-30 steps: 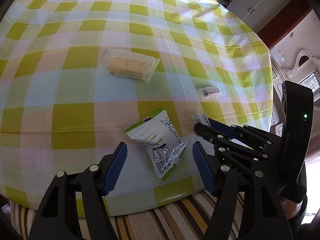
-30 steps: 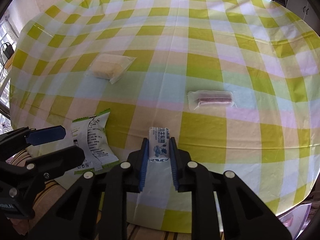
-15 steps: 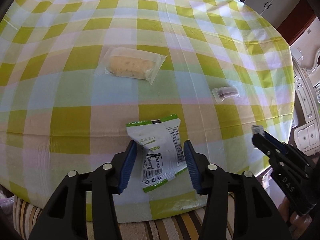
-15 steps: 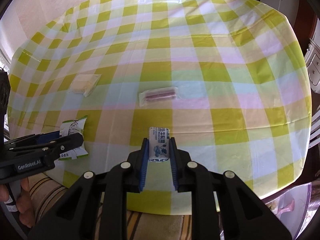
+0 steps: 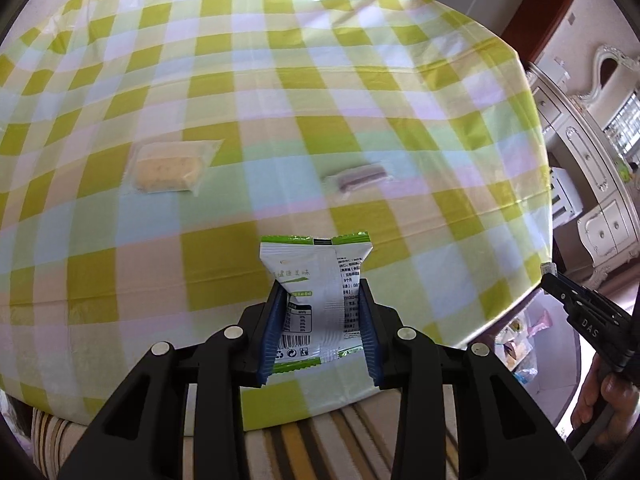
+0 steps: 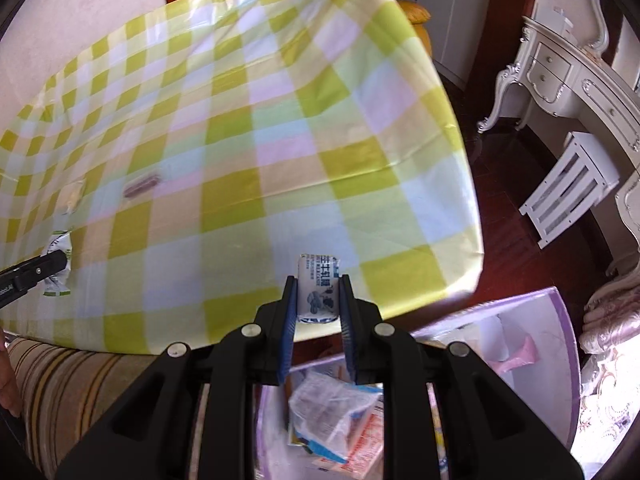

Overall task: Organize snacks
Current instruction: 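Carry the packet with the left tool while the right tool carries the carton to the box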

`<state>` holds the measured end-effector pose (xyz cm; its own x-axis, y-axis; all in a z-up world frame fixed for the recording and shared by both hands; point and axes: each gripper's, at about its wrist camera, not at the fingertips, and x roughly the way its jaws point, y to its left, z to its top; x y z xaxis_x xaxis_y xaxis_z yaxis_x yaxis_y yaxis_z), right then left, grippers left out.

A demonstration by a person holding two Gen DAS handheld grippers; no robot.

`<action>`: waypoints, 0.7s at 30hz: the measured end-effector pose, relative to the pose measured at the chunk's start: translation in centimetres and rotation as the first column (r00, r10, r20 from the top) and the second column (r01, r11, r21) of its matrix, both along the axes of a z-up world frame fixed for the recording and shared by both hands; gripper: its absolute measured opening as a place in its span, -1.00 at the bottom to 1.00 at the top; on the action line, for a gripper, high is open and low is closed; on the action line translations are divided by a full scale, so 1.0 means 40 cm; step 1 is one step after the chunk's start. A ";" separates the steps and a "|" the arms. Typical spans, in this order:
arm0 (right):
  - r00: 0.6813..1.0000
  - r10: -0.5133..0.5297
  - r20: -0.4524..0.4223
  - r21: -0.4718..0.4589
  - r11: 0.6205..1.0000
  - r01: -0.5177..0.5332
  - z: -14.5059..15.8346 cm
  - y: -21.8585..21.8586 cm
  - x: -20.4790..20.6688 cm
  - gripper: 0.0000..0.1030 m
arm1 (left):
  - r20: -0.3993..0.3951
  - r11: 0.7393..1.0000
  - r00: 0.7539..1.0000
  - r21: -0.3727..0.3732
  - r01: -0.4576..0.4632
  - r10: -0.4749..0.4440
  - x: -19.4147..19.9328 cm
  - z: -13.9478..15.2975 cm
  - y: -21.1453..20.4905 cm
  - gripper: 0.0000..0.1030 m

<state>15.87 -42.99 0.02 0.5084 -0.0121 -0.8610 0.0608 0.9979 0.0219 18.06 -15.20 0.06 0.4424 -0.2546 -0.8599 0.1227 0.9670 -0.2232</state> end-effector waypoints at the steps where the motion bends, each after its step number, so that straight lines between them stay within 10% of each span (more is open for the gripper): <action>1: 1.000 -0.018 -0.001 -0.005 1.000 0.018 -0.001 -0.024 -0.010 -0.60 | 0.003 1.000 1.000 -0.005 0.024 -0.024 -0.005 0.004 -0.025 -0.33; 7: 0.995 -0.095 -0.023 -0.018 0.995 0.094 -0.021 -0.130 -0.065 -0.60 | -0.009 0.977 0.978 -0.038 0.208 -0.208 -0.042 0.013 -0.209 -0.33; 21: 0.966 -0.239 -0.099 -0.004 0.971 0.240 -0.113 -0.304 -0.187 -0.60 | -0.097 0.838 0.833 -0.041 0.544 -0.545 -0.140 -0.041 -0.584 -0.33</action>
<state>8.37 -55.15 -4.50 0.4044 -0.1160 -0.9072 0.3005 0.9537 0.0120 12.47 -38.54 -1.57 0.1412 -0.4386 -0.8875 0.6049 0.7479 -0.2734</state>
